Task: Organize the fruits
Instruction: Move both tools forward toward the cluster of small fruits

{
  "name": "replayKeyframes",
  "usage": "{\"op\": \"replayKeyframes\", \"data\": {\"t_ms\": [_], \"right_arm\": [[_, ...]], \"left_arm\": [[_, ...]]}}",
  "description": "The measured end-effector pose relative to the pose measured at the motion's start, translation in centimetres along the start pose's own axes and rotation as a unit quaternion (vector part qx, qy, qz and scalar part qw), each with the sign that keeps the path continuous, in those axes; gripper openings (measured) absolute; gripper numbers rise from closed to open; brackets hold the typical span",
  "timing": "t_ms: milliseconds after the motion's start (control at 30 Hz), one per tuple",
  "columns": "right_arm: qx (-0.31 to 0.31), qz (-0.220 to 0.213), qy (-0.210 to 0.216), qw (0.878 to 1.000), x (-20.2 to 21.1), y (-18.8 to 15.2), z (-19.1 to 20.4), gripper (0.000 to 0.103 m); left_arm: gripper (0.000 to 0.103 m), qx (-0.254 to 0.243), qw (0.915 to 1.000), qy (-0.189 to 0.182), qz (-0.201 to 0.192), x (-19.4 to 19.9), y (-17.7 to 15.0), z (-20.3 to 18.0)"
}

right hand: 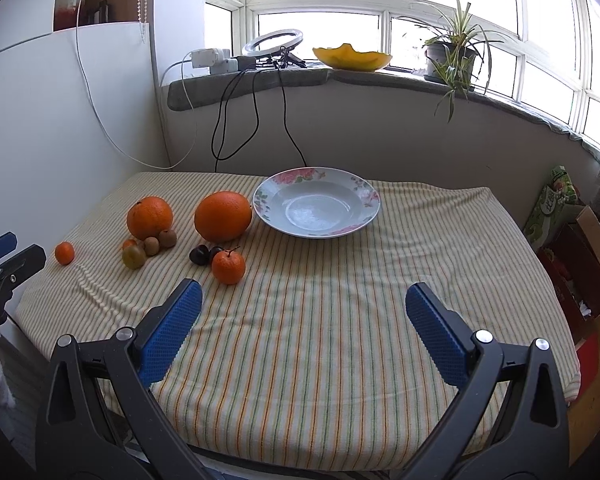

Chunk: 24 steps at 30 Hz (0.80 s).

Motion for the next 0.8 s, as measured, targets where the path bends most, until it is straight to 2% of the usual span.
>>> {"op": "replayKeyframes", "data": {"t_ms": [100, 300, 467, 600, 667, 800], "right_arm": [[0.002, 0.007, 0.016, 1.000, -0.9, -0.1, 0.3, 0.103], [0.010, 0.018, 0.044, 0.999, -2.6, -0.3, 1.2, 0.103], [0.022, 0.028, 0.064, 0.997, -3.9, -0.4, 2.4, 0.097], [0.024, 0.042, 0.077, 0.996, -5.3, -0.4, 3.0, 0.093], [0.025, 0.046, 0.083, 0.995, -5.9, -0.5, 3.2, 0.093], [0.030, 0.056, 0.089, 0.994, -7.1, -0.5, 3.6, 0.087]], "left_arm": [[0.093, 0.008, 0.9999, -0.005, 0.007, -0.8, -0.2, 0.6], [0.079, 0.026, 0.9992, -0.016, 0.028, -2.6, -1.0, 1.5], [0.065, 0.044, 0.9972, -0.036, 0.048, -4.3, -1.8, 2.2], [0.063, 0.054, 0.9967, -0.031, 0.053, -5.0, -2.2, 3.2], [0.055, 0.061, 0.9958, -0.033, 0.060, -5.5, -2.4, 3.9], [0.052, 0.072, 0.9945, -0.040, 0.065, -6.2, -2.8, 4.5]]}}
Point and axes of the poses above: each gripper's, at about its wrist camera, not at the fingertips, and x roughly against the way its jaws point, z to its left, y to its top, the point moved 8 cm from there along -x, roughly the way its jaws point, and after that the axes turned 3 degrees about -y, right-handed, at the moved point
